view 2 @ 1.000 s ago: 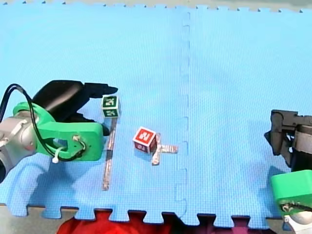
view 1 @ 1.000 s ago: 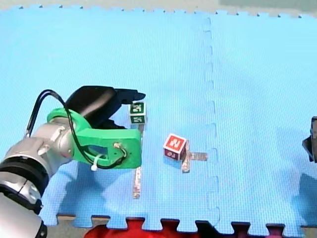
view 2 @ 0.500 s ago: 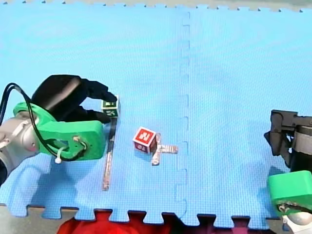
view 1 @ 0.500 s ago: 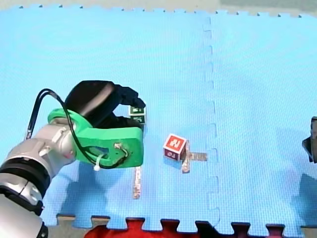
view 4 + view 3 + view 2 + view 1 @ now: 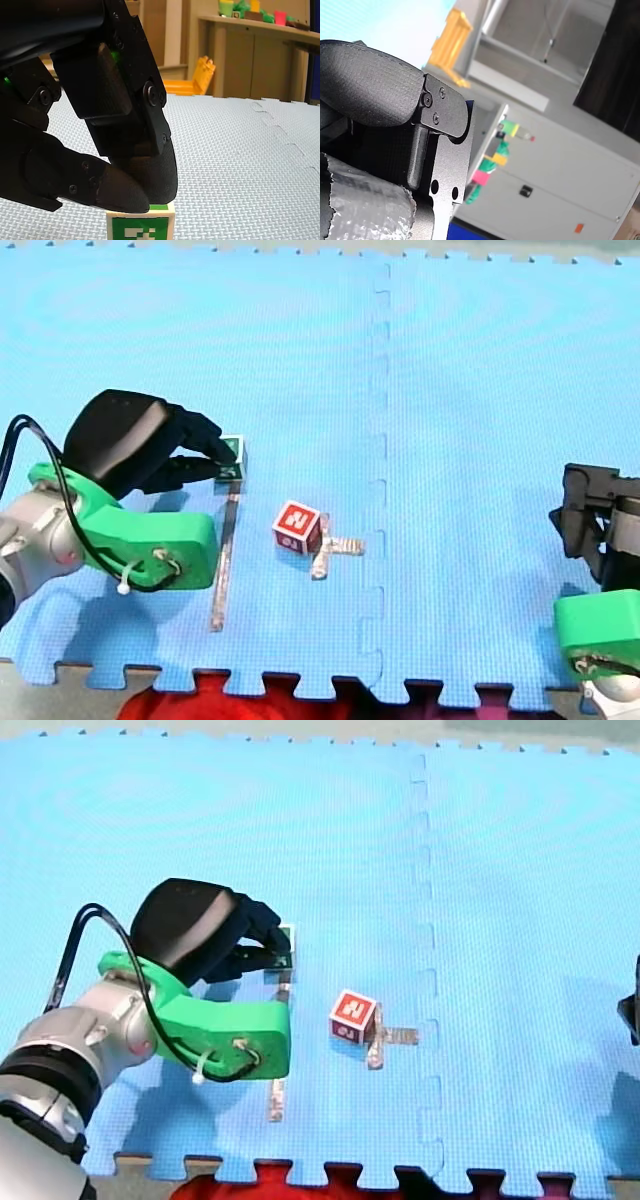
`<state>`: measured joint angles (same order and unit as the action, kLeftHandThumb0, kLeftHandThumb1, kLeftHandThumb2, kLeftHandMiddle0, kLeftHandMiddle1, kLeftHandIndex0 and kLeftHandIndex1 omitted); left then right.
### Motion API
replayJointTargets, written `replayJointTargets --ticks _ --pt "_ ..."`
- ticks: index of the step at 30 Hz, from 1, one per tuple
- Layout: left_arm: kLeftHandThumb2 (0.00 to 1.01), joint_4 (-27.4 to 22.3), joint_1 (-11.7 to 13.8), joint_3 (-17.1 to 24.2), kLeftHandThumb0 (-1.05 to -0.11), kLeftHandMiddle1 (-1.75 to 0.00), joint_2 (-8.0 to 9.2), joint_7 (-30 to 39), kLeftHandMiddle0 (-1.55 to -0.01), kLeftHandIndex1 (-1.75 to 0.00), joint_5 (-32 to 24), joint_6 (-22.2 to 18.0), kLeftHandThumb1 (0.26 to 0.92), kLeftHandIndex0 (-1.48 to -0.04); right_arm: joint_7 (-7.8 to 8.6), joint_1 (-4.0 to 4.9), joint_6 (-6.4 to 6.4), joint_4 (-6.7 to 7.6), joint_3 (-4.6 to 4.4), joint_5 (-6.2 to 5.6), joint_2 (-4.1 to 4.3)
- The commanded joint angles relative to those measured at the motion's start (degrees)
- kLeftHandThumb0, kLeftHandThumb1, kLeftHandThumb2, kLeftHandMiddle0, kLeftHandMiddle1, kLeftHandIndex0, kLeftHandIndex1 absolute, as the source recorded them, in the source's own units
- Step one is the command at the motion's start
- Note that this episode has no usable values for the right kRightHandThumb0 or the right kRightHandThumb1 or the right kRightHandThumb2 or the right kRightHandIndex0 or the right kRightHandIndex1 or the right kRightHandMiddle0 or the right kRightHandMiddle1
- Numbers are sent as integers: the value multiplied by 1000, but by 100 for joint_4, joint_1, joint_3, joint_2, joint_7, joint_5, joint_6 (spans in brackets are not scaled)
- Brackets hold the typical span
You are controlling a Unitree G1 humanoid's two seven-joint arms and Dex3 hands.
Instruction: Stack cube left
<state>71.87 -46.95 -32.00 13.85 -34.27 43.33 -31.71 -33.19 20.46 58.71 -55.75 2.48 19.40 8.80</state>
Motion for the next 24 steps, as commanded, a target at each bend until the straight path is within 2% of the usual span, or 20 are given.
replayJointTargets --ticks 1,6,8,9,10,11,13,18,24 --pt "2 -21 -30 -13 -410 -1746 40 -21 -965 -65 9 -24 793 -1296 -38 -20 -30 33 10 -2 28" --pt "2 -14 -18 17 -420 -1746 50 117 -962 -52 -49 -39 794 -1294 -56 -36 -46 68 2 2 17" --pt "5 37 -45 121 -650 -1746 53 548 -959 -12 -221 -130 786 -943 -59 -46 -50 75 -3 4 16" --pt "18 58 -63 166 -825 -1746 63 734 -908 -7 -296 -181 817 -710 -58 -49 -51 76 -4 4 17" --pt "24 68 -72 211 -933 -1746 84 895 -863 -3 -368 -266 842 -550 -58 -51 -53 72 -7 5 17" --pt "40 70 -72 255 -1001 -1746 105 1033 -786 -1 -442 -363 887 -360 -58 -50 -53 67 -10 6 17" --pt "76 74 -65 368 -1038 -1746 129 1303 -697 -3 -611 -519 914 -211 -55 -39 -54 34 -15 2 21" --pt "100 46 -130 573 -1048 -1746 149 1610 -670 -18 -837 -516 921 -193 -52 -11 -63 -23 -26 1 27" --pt "71 -4 -165 602 -1048 -1746 146 1460 -762 -12 -782 -289 921 -200 -41 -15 -42 -57 -37 -12 31"
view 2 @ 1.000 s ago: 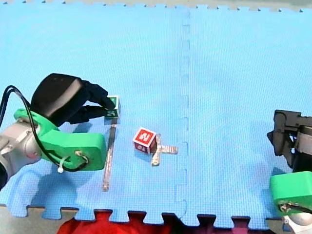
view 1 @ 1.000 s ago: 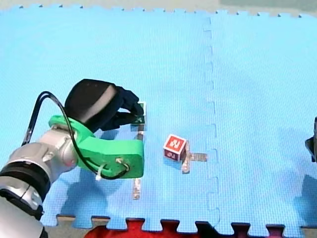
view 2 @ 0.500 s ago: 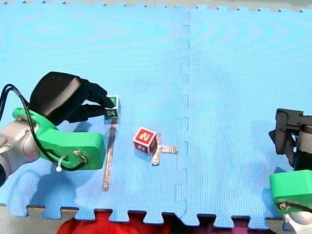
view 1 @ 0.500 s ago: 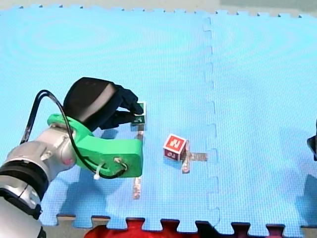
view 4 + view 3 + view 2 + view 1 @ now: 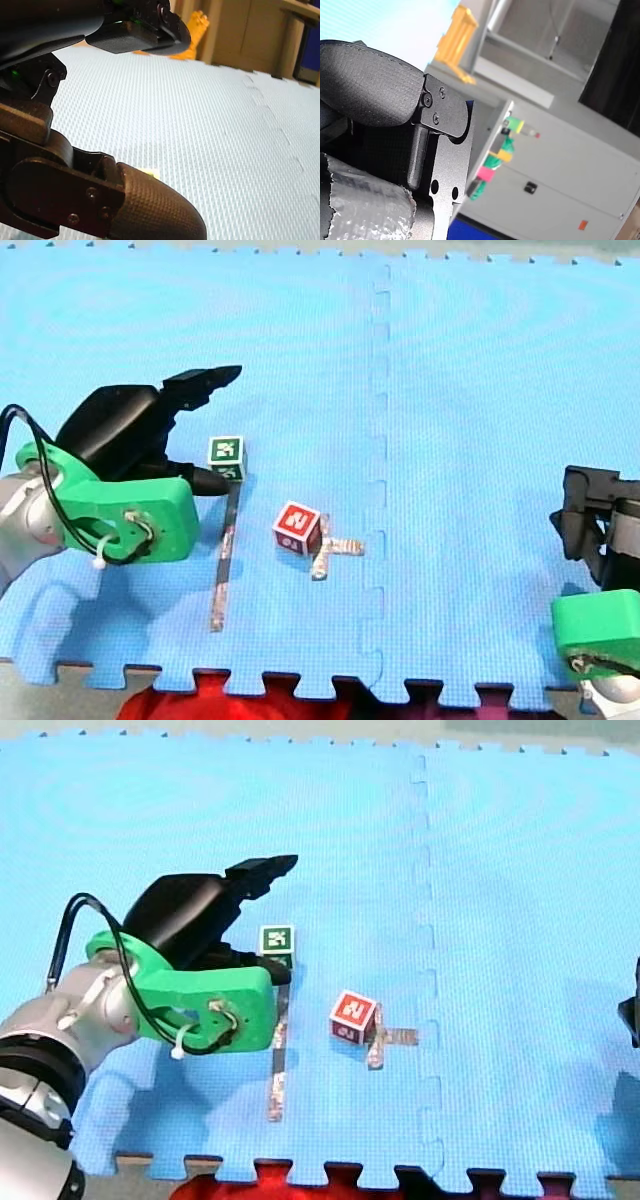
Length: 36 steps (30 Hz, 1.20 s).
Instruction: Stack cube left
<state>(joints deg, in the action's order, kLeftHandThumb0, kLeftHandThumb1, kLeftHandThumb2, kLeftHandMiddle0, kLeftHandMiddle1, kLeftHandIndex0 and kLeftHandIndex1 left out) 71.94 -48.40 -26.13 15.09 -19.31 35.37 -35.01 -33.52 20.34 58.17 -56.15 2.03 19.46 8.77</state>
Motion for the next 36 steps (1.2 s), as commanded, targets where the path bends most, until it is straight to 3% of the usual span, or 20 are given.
replayJointTargets --ticks 1,15,19,23,36 --pt "69 -13 -19 14 -1048 -1746 17 -50 -767 -12 16 62 921 -200 -8 -9 16 -14 5 -16 34" --pt "18 51 -191 9 -1048 -1746 -69 111 -837 -10 8 377 896 -212 44 -76 57 35 -1 -52 43" --pt "7 53 -269 -66 -1048 -1746 -68 295 -869 -11 80 558 884 -218 88 -102 51 97 17 -81 53" --pt "0 42 -362 -115 -1048 -1746 -79 504 -924 -52 139 770 861 -318 121 -121 37 156 32 -101 55" --pt "8 166 -538 -217 -1048 -1746 -196 934 -996 -41 195 981 864 -369 161 -226 -25 400 71 -90 75"
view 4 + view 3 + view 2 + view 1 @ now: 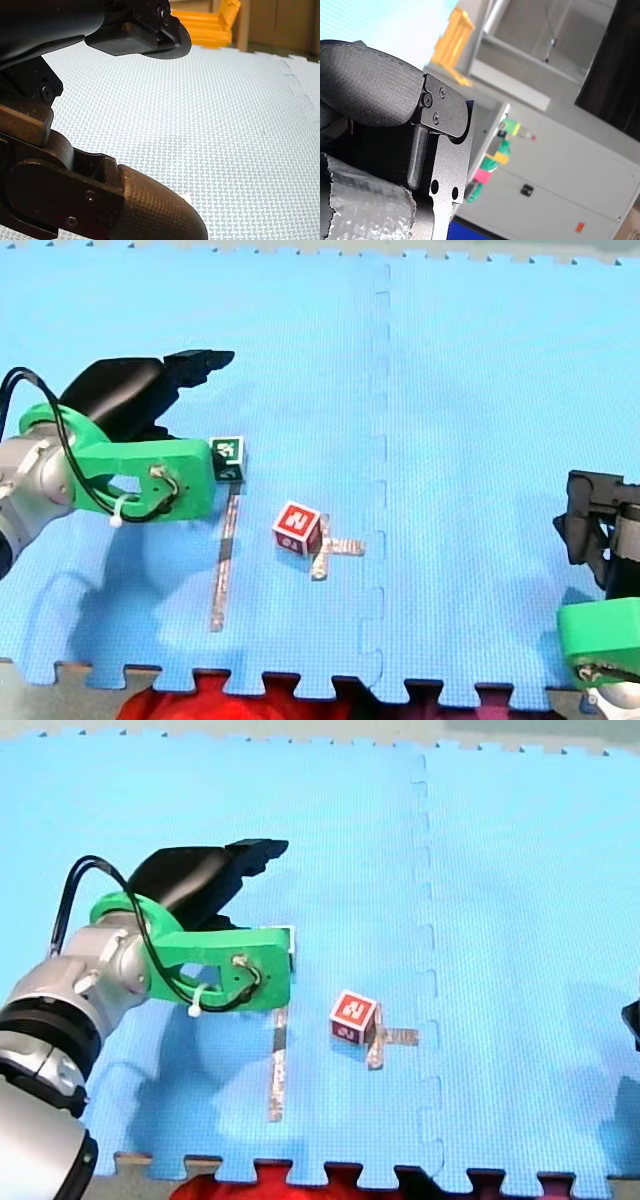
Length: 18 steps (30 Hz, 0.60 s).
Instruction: Stack cube left
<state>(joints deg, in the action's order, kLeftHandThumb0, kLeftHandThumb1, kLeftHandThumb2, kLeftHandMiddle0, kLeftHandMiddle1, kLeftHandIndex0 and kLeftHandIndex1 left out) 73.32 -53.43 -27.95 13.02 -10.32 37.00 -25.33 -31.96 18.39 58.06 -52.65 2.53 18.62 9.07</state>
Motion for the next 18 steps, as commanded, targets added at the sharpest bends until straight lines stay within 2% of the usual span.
replayJointTargets --ticks 1,4,9,18 --pt "9 30 -40 -58 -1048 -1746 17 46 -996 -39 55 13 867 -369 9 -40 -16 64 23 -7 48" --pt "13 21 -53 -61 -1048 -1746 37 160 -994 -63 46 -26 880 -434 19 -66 -29 109 30 -6 53" --pt "6 17 -146 132 -1048 -1746 53 949 -1001 -91 -257 -119 878 -555 46 -72 -66 175 37 -17 47" --pt "0 -63 -104 358 -1048 -1746 40 1710 -1011 -70 -596 -152 857 -610 120 -66 -22 206 64 -51 61"
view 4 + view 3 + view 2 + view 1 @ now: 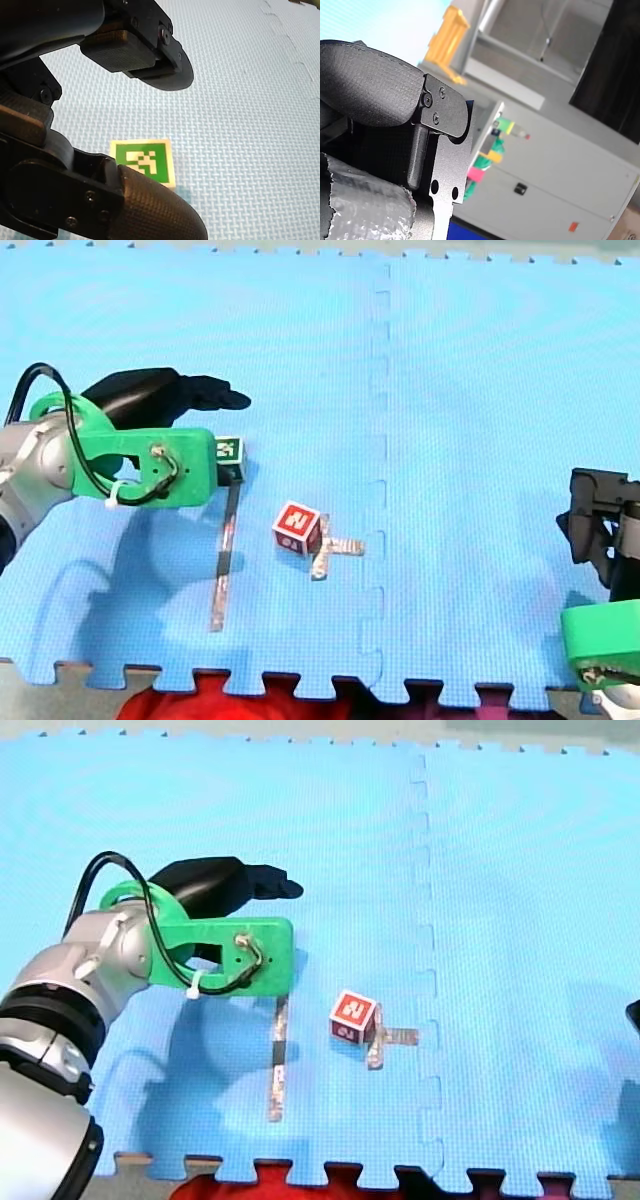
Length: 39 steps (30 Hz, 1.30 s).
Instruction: Stack cube left
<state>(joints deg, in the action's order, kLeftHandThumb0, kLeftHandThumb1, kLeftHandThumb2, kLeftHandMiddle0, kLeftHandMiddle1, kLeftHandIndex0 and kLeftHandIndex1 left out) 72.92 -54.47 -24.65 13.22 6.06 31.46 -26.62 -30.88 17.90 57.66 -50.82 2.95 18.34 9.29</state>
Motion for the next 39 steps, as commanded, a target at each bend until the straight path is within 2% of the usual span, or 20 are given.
replayJointTargets --ticks 1,6,12,16,24,31,39 --pt "0 -30 -4 35 -1048 -1746 23 133 -1012 -70 -55 -29 856 -620 23 -9 47 15 26 -30 45" --pt "1 -81 39 35 -1048 -1746 50 199 -1017 -70 -60 -101 858 -668 46 22 144 -34 37 -36 61" --pt "0 -96 298 141 -1048 -1746 70 232 -1019 -62 -192 -257 854 -692 132 63 287 -119 57 -91 80" --pt "0 -164 441 149 -1048 -1746 94 245 -1018 -58 -208 -287 851 -705 155 80 320 -150 74 -101 85" --pt "1 -105 491 58 -1047 -1746 35 98 -1017 -49 -81 -52 854 -719 120 62 379 -175 99 -44 105" --pt "3 -45 484 -4 -1048 -1746 24 -67 -1017 -43 -28 -94 858 -730 140 32 496 -187 116 -34 146" --pt "5 0 470 -33 -1048 -1746 9 -130 -1014 -37 -13 -144 867 -743 204 -31 524 -150 142 -71 155"
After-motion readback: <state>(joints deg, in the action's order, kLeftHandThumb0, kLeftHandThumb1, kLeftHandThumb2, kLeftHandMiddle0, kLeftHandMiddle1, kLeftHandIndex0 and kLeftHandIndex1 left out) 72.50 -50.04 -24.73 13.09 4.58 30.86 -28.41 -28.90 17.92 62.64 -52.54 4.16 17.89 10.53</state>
